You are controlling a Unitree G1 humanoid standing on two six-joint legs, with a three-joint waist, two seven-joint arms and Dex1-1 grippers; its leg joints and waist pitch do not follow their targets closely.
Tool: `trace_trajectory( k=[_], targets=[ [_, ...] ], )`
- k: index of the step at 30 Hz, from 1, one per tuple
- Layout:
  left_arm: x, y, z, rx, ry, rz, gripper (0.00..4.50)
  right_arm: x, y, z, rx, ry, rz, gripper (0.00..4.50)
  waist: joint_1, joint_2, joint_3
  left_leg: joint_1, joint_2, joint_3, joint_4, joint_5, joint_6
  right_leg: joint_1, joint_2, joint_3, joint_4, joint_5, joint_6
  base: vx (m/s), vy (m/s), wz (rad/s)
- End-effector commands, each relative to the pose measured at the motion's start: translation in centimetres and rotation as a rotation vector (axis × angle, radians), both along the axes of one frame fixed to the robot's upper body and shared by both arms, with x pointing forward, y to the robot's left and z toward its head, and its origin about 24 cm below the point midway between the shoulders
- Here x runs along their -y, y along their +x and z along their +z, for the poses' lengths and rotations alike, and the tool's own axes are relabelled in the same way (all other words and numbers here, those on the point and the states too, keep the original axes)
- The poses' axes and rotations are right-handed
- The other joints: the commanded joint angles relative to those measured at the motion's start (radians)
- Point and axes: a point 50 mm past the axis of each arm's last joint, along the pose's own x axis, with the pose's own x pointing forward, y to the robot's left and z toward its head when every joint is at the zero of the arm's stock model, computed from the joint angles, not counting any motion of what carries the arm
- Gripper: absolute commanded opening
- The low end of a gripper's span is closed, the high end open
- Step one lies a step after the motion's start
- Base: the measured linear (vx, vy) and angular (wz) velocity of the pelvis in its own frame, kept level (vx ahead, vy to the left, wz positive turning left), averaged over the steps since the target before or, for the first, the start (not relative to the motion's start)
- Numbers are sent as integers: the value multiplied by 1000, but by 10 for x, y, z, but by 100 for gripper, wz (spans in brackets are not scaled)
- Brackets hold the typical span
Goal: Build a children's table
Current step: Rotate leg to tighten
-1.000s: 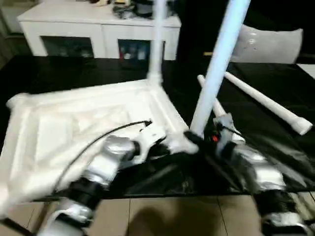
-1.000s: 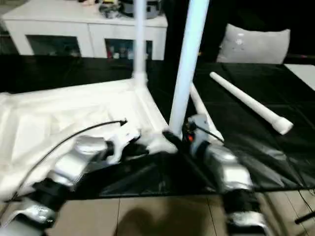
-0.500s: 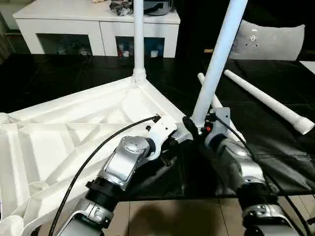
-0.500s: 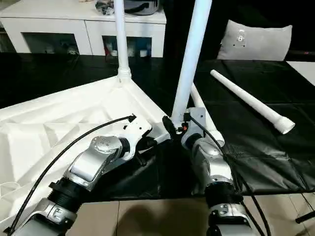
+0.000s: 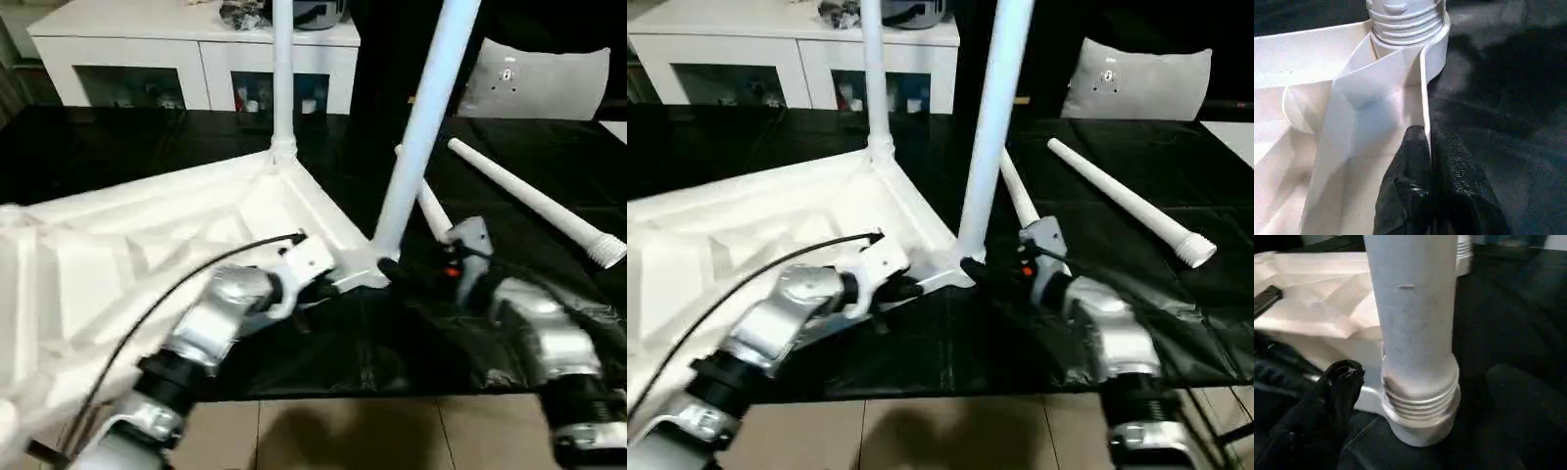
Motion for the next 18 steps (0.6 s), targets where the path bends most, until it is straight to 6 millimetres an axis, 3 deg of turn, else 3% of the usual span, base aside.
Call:
trace_trajectory(
  k=[1, 7, 9, 12, 14, 18],
  targets=[
    [-4, -7, -9, -47, 42, -74, 0, -1, 0, 7, 10, -1, 57, 443, 5, -11, -55, -7, 31, -2, -62, -224, 86, 52, -54, 43, -72, -351, -149, 0, 0, 0],
    [-12, -14, -8, -42, 70, -239, 0, -1, -2, 11, -1, -14, 170, 443, 14, -18, -54, -2, 35, 0, -63, -224, 81, 51, -58, 45, -67, -343, -164, 0, 0, 0],
    [-15, -19, -7, -59, 87, -338, 0, -6, -5, 10, -29, -7, 246, 417, 16, -19, -54, 0, 36, 0, -62, -223, 78, 50, -58, 46, -65, -328, -173, 0, 0, 0],
    [-17, -20, -7, -70, 110, -380, 0, -10, -8, 7, -65, -2, 303, 404, 20, -19, -54, 2, 39, 0, -64, -226, 71, 50, -58, 47, -60, -304, -186, 0, 0, 0],
    [-18, -19, -6, -69, 118, -395, 0, -11, -10, 6, -88, 5, 331, 371, 23, -20, -54, 3, 39, 1, -63, -224, 68, 51, -58, 48, -58, -293, -190, 0, 0, 0],
    [-20, -18, -5, -72, 121, -411, 0, -12, -13, 5, -108, 18, 358, 343, 32, -21, -54, 2, 39, 1, -63, -227, 59, 53, -60, 48, -59, -309, -180, 0, 0, 0]
  ],
)
